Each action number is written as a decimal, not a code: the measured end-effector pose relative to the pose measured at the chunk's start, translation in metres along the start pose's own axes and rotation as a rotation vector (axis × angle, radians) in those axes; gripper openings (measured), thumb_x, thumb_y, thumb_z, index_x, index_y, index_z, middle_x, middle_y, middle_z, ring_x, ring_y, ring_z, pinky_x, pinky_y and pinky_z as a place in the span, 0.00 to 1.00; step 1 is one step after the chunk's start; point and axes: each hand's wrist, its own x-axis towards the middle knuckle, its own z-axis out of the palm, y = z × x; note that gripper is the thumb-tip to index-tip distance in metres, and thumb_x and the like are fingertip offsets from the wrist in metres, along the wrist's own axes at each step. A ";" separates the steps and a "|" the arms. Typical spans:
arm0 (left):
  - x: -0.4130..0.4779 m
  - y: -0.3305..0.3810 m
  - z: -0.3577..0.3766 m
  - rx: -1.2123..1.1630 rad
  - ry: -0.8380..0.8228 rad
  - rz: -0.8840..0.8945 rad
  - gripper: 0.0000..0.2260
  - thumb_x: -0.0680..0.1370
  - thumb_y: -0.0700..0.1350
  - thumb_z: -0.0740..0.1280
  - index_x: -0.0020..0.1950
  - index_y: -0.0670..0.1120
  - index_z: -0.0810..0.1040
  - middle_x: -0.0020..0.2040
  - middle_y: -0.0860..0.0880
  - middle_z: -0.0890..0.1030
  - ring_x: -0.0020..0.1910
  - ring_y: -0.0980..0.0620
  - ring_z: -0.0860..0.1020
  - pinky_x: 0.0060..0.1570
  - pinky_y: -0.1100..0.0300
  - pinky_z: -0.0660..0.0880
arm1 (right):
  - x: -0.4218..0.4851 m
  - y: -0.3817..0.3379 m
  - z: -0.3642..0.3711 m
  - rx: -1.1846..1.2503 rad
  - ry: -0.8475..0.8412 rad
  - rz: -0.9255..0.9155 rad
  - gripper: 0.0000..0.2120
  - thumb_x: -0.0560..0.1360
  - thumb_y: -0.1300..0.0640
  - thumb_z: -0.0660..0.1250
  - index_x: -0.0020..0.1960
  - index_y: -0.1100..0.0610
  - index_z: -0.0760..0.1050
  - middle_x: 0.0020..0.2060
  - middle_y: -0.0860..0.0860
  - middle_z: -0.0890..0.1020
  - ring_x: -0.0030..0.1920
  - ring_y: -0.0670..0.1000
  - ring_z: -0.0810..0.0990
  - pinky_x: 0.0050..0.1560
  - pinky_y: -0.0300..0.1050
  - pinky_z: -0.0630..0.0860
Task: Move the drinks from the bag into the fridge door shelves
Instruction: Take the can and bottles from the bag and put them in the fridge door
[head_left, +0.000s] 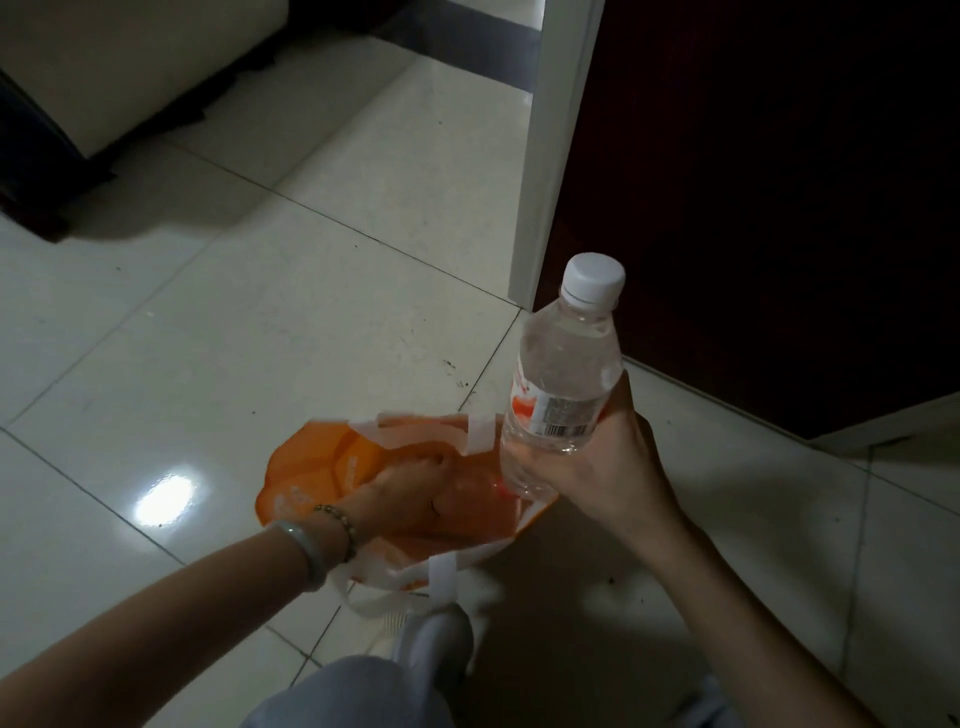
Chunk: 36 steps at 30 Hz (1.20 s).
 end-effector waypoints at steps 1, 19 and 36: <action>-0.005 -0.003 -0.005 0.086 0.035 0.058 0.17 0.73 0.65 0.62 0.58 0.59 0.71 0.54 0.58 0.76 0.50 0.59 0.75 0.50 0.63 0.70 | 0.000 0.001 0.000 0.012 0.005 -0.007 0.45 0.57 0.42 0.78 0.67 0.50 0.60 0.56 0.46 0.78 0.55 0.46 0.79 0.52 0.46 0.80; -0.113 0.068 -0.288 -0.733 0.226 0.083 0.31 0.65 0.58 0.73 0.64 0.54 0.66 0.60 0.52 0.76 0.59 0.54 0.77 0.54 0.55 0.79 | -0.017 -0.103 -0.073 0.178 -0.049 0.082 0.44 0.56 0.44 0.80 0.67 0.49 0.63 0.54 0.44 0.80 0.54 0.43 0.80 0.53 0.48 0.80; -0.277 0.382 -0.656 -0.717 -0.019 0.408 0.31 0.67 0.49 0.77 0.65 0.50 0.67 0.58 0.54 0.78 0.56 0.56 0.78 0.55 0.58 0.76 | -0.256 -0.448 -0.425 0.309 0.390 0.270 0.41 0.58 0.52 0.80 0.65 0.44 0.63 0.52 0.46 0.81 0.52 0.45 0.81 0.53 0.49 0.80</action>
